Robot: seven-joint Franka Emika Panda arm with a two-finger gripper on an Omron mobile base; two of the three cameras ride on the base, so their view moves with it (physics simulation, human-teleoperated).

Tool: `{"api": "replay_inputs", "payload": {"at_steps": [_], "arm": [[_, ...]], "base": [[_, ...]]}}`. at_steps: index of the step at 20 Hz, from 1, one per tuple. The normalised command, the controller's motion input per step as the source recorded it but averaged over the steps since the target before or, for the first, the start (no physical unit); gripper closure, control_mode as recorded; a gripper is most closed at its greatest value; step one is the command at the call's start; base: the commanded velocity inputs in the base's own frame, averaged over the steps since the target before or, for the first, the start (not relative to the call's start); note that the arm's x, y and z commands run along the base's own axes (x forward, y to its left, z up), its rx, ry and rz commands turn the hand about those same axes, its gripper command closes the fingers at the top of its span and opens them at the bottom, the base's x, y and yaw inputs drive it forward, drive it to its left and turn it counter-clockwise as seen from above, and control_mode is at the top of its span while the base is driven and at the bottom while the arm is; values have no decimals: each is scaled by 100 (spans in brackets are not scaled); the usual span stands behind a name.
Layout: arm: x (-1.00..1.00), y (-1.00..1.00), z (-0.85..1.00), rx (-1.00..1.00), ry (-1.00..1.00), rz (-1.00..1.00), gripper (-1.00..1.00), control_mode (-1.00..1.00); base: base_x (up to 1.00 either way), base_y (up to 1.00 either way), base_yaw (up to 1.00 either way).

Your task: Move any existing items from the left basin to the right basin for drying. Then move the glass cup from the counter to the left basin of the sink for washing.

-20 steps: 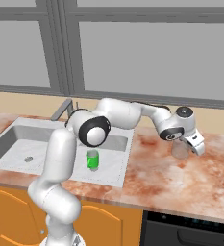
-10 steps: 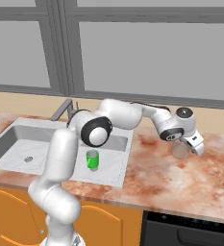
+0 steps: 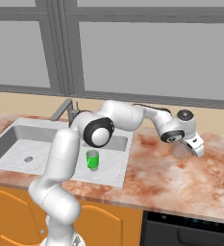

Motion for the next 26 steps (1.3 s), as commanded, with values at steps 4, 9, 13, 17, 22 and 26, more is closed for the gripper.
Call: {"api": "replay_inputs", "payload": {"at_steps": [4,9,13,17,22,26], "arm": [[1,-4,-14,0,0,0,-100,-100],[2,-6,-10,0,0,0,-100,-100],[1,-4,-11,0,0,0,-100,-100],[0,0,-14,2,3,0,-100,-100],[0,0,-19,2,4,0,100,-100],[0,0,-11,1,2,0,100,-100]], "base": [[0,0,0],[0,0,0],[0,0,0],[0,0,0],[0,0,0],[0,0,0]]}}
